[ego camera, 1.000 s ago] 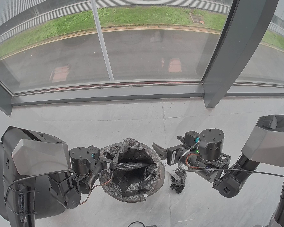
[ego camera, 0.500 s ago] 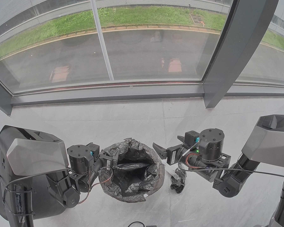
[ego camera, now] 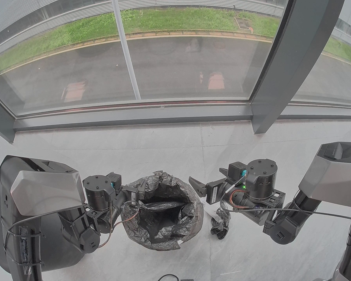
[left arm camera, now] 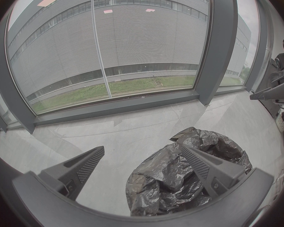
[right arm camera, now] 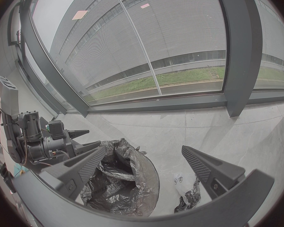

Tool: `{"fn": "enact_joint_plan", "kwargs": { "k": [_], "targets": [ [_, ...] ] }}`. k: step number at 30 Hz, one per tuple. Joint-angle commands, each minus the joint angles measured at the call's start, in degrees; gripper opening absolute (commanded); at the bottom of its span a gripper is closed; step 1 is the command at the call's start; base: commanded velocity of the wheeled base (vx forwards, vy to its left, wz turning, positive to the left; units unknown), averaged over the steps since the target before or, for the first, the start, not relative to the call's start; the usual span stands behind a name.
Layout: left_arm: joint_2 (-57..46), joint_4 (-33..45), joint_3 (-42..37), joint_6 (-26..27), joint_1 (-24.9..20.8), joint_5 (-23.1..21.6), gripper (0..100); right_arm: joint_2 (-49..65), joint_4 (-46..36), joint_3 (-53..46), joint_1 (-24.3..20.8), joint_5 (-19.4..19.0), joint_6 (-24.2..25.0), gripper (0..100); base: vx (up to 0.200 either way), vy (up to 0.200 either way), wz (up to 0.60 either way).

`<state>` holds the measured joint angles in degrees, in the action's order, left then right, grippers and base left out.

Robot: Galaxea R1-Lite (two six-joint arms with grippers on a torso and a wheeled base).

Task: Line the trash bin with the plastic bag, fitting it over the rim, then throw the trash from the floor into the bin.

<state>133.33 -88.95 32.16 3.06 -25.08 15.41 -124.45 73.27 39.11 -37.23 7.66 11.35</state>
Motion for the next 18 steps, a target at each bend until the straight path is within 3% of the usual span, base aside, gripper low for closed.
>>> {"fn": "enact_joint_plan", "kwargs": {
  "k": [1,18],
  "targets": [
    [3.4,0.0,2.6,0.4,-0.9,0.1,100,-0.1,0.0,0.0,0.0,0.0,0.0,100,0.000,0.000,0.00],
    [8.9,-0.1,4.5,2.7,-2.2,1.5,100,-0.3,0.0,0.0,0.0,0.0,0.0,100,0.000,0.000,0.00]
  ]
}}
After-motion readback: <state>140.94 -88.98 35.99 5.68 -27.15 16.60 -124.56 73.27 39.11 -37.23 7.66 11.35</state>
